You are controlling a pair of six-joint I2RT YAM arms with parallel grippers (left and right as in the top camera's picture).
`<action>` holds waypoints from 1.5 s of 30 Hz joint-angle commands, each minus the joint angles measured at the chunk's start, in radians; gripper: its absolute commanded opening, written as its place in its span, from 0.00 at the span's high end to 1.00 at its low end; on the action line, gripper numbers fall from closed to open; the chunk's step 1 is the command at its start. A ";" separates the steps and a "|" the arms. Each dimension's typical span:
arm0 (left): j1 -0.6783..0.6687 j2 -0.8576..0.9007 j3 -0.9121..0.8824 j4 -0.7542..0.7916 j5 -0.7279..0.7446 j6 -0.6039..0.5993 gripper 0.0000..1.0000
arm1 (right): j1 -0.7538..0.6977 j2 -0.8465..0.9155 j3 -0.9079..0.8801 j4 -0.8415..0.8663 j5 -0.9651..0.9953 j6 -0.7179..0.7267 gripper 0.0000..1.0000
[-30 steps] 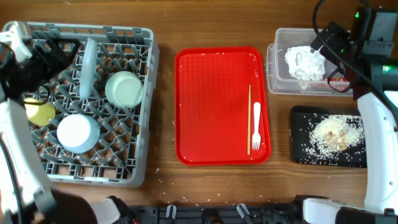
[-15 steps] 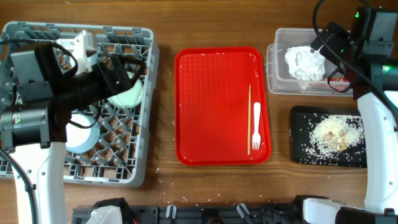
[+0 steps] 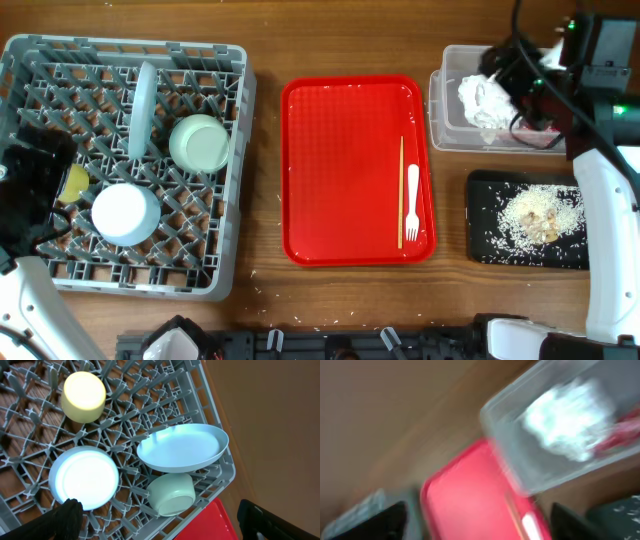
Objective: Sort waste into correct bins and load items into the dishwasher rack
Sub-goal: 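Reach the right gripper to the wooden chopstick on the red tray and grasp it, then carry the chopstick with the right gripper and drop it into the rack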
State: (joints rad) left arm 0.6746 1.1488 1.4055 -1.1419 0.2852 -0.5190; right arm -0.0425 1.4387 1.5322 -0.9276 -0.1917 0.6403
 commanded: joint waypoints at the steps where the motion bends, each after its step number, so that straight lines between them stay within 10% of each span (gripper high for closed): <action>1: 0.005 0.005 0.002 0.000 -0.003 -0.013 0.00 | 0.172 0.029 -0.049 -0.091 -0.188 -0.196 0.14; 5: 0.005 0.005 0.002 0.000 -0.003 -0.013 0.00 | 0.452 0.098 -0.236 -0.071 0.014 -0.192 0.05; 7: 0.005 0.005 0.002 0.000 -0.003 -0.013 0.00 | 0.536 0.172 -0.311 -0.060 0.154 -0.129 0.18; 11: 0.005 0.005 0.002 0.000 -0.003 -0.013 0.00 | 0.532 0.300 -0.361 -0.028 0.204 -0.085 0.38; 20: 0.005 0.005 0.002 0.000 -0.003 -0.013 0.00 | 0.433 0.422 -0.361 0.050 0.143 -0.301 0.42; 35: 0.005 0.005 0.002 0.000 -0.003 -0.013 0.00 | 0.427 0.422 -0.485 0.148 0.103 -0.244 0.47; 39: 0.005 0.005 0.002 0.000 -0.003 -0.013 0.00 | 0.427 0.422 -0.485 0.152 0.101 -0.190 0.96; 45: 0.005 0.005 0.002 0.000 -0.003 -0.013 0.00 | 0.427 0.345 -0.249 -0.019 0.068 -0.163 0.96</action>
State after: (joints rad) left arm 0.6754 1.1492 1.4055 -1.1442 0.2848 -0.5224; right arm 0.3824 1.8370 1.1542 -0.9119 -0.0914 0.4633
